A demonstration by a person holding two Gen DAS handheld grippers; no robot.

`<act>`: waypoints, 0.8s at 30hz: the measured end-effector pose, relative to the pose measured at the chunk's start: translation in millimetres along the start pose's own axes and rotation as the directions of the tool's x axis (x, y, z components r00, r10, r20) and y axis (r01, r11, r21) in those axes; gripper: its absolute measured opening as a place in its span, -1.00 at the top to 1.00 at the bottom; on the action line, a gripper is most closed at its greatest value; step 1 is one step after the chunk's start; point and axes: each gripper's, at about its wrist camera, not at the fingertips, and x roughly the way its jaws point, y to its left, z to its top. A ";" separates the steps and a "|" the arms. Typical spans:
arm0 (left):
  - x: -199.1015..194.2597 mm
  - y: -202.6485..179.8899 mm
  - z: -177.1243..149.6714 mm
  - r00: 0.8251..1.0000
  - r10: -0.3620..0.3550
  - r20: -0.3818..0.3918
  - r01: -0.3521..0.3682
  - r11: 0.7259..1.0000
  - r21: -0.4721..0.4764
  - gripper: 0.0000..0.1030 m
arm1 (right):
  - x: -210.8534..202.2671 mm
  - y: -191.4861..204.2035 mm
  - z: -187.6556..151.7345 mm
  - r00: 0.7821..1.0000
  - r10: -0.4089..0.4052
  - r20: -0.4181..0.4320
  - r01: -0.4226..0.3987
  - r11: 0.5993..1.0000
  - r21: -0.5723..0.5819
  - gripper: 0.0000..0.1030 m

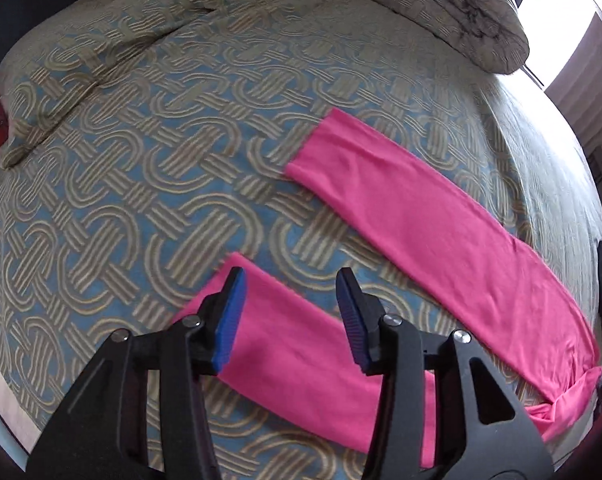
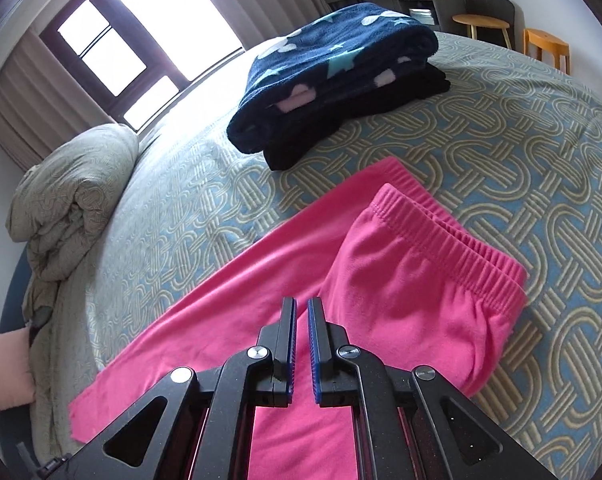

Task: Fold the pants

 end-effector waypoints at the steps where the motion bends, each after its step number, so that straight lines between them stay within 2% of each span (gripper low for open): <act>1: -2.1 12.7 2.9 1.000 -0.005 0.009 0.006 0.999 -0.031 0.00 | -6.1 -0.8 -1.8 1.000 -0.010 0.010 0.010 1.000 -0.012 0.88; 5: -2.1 45.8 15.6 0.998 -0.058 0.024 0.060 0.994 -0.087 -0.10 | -32.5 -3.4 -10.0 0.996 -0.062 0.061 0.065 0.996 -0.059 0.78; 8: 13.7 45.1 19.8 0.984 -0.171 -0.048 0.167 0.983 -0.069 -0.10 | -47.4 -6.8 -15.3 0.995 -0.074 0.069 0.078 0.995 -0.055 0.75; 9: 18.9 40.9 18.7 0.980 -0.186 -0.071 0.182 0.982 -0.048 -0.10 | -51.9 -7.8 -16.6 0.995 -0.073 0.068 0.076 0.996 -0.050 0.75; 12: 33.6 25.4 13.4 0.981 -0.152 -0.123 0.158 0.987 0.038 -0.09 | -66.4 -8.6 -22.4 0.994 -0.079 0.079 0.083 0.995 -0.049 0.72; 13: 35.5 21.6 12.1 0.985 -0.129 -0.115 0.138 0.988 0.067 0.12 | -71.4 -8.6 -24.0 0.993 -0.083 0.084 0.088 0.995 -0.052 0.69; 14: 34.6 18.3 10.5 0.989 -0.105 -0.099 0.115 0.989 0.097 0.67 | -76.2 -8.8 -25.3 0.992 -0.088 0.090 0.093 0.994 -0.054 0.62; 15: 34.1 16.3 9.8 0.989 -0.109 -0.099 0.119 0.987 0.111 0.95 | -80.2 -9.1 -25.5 0.991 -0.093 0.096 0.098 0.994 -0.054 0.60; 17: 26.5 16.0 8.4 0.983 -0.161 -0.086 0.168 0.982 0.088 0.92 | -88.2 -8.6 -26.2 0.989 -0.104 0.108 0.111 0.992 -0.058 0.58; 21: 0.6 9.5 3.7 0.984 -0.178 -0.016 0.179 0.975 0.133 0.93 | -88.5 -6.7 -21.8 0.981 -0.151 0.118 0.166 0.978 -0.124 0.42; 22: -4.1 8.1 3.9 0.982 -0.186 -0.008 0.186 0.973 0.136 0.93 | -84.2 -6.2 -19.4 0.980 -0.167 0.109 0.182 0.971 -0.153 0.34; 24: -10.8 6.5 3.2 0.981 -0.193 0.005 0.190 0.972 0.136 0.93 | -71.9 -7.7 -13.0 0.978 -0.193 0.083 0.207 0.954 -0.217 0.03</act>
